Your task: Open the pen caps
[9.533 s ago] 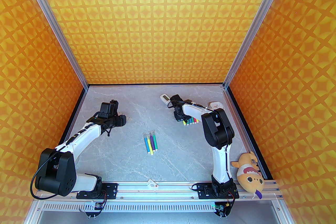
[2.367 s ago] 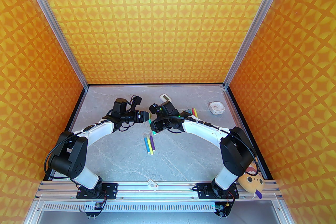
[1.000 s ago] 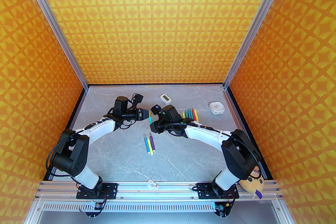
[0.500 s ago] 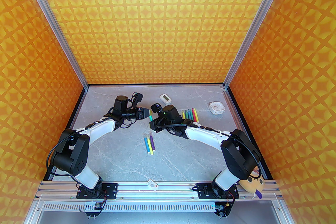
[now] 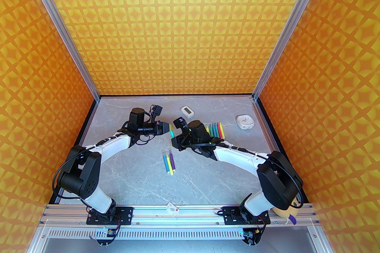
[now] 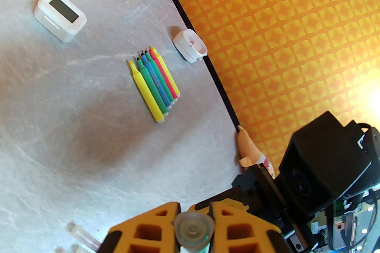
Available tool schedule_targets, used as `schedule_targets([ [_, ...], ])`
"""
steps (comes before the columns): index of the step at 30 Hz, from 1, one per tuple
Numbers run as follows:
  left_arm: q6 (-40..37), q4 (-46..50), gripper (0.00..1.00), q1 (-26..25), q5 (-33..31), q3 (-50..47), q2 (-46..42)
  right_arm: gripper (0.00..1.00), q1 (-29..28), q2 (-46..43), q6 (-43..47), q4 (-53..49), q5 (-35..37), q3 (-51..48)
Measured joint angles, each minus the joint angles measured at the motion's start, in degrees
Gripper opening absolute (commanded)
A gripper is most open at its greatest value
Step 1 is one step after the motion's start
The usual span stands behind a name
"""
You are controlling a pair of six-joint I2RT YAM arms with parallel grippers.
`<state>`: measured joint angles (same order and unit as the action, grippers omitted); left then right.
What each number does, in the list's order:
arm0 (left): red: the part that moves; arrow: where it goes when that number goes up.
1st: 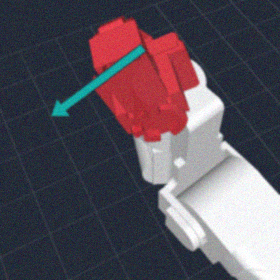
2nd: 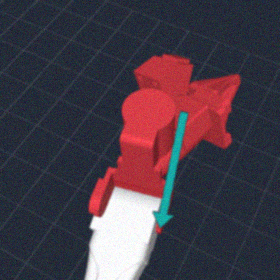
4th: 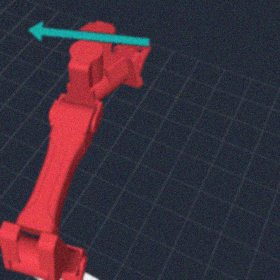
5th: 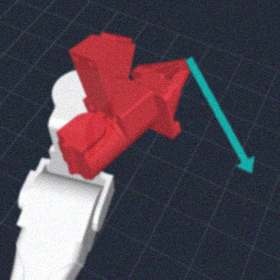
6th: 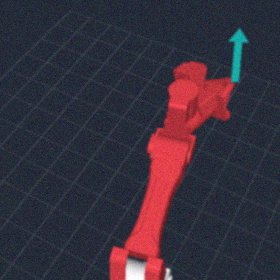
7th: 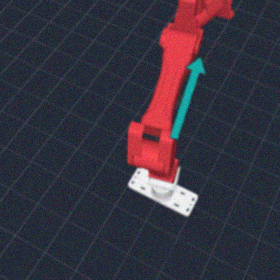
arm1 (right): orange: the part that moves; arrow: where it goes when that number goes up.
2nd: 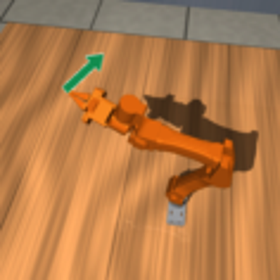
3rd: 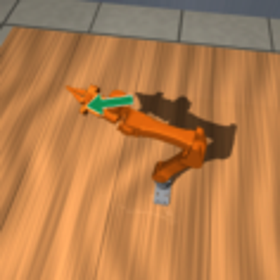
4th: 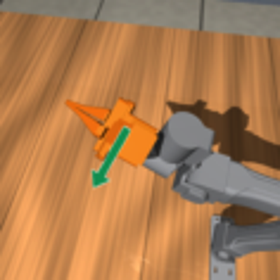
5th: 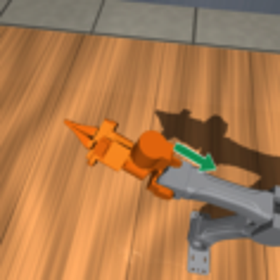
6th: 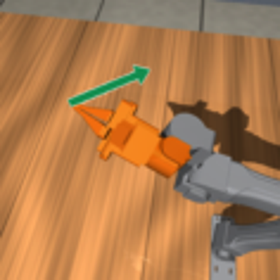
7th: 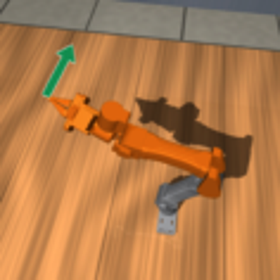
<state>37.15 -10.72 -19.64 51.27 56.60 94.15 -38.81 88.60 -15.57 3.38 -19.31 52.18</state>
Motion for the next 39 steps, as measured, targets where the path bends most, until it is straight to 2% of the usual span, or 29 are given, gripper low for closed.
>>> schedule_targets([
  [7, 3.21, 0.9, 0.0, 1.99, 2.93, -0.02, 0.0, 0.0, 0.0, -0.94, 0.74, 3.19, -0.24, -1.66],
  [9, 3.37, -0.26, 0.0, 3.69, 0.44, 0.09, -0.13, 0.0, 0.0, -1.66, 0.94, 1.31, -0.9, -2.8],
  [13, 3.8, -0.72, 0.0, 10.4, -4.96, 0.09, -0.7, 0.0, -0.02, -2.32, 1.11, -2.51, -2.19, -5.73],
  [19, 2.84, 1.53, 0.0, 11.21, -7.43, 0.68, -1.31, 0.0, -0.07, -2.6, 1.09, -3.26, -1.64, -6.38],
  [25, -4.44, 12.24, 0.0, 10.88, -11.96, 3.82, -2.01, 0.0, -0.04, -3.87, 1.11, -6.36, 7.19, -5.75],
  [33, -16.2, 30.36, 0.0, 8.33, -25.03, 8.26, -1.95, 0.0, 1.53, -2.45, 1.05, -10.82, 21.51, -0.94],
  [39, -21.66, 38.73, 0.0, 5.9, -33.62, 10.73, 0.26, 0.0, 3.87, 1.77, 1.03, -14.43, 27.54, 3.23],
])
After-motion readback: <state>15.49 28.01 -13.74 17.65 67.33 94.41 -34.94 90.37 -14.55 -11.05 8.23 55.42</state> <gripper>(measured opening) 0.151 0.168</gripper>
